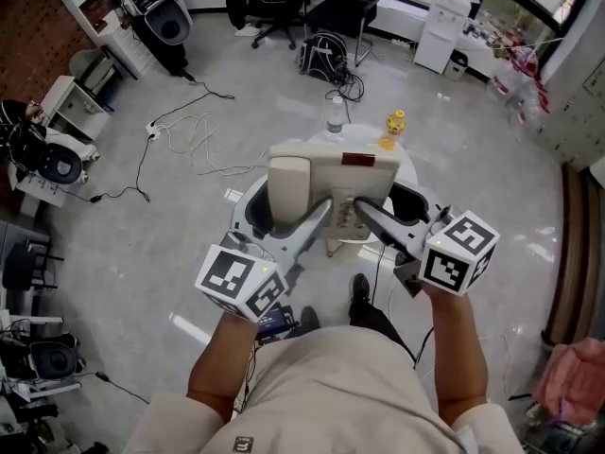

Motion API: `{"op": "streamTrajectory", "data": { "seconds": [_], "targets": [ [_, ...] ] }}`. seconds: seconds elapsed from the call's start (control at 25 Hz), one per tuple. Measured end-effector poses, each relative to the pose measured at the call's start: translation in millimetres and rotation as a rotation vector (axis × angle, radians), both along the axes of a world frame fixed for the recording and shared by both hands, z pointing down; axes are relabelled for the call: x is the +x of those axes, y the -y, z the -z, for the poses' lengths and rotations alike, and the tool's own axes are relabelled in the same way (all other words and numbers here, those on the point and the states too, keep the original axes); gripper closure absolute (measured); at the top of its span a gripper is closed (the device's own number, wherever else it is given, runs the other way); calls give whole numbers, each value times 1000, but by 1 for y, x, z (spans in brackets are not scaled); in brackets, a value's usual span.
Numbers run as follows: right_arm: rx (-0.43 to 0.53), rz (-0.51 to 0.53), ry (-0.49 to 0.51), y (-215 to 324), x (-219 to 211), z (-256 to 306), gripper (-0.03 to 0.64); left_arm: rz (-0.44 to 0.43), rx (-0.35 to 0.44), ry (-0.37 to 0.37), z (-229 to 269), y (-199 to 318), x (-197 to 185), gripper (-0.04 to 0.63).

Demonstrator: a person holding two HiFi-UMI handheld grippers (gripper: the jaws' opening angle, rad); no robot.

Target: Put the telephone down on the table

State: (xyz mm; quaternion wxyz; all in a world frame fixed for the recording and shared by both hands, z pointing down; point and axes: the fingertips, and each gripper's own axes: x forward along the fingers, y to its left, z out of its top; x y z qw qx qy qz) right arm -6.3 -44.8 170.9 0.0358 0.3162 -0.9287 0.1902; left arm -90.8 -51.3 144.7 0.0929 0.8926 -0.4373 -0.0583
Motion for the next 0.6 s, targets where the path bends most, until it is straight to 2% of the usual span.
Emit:
{"op": "streamTrajectory", "data": {
  "seconds": [0.12,0.6],
  "targets": [
    [-5,23,3,24,-2,8,402,26,2,5,8,22,-2,235],
    [-78,65,-5,86,10,-26,402,73,-82,7,-28,82,9,235]
  ]
}}
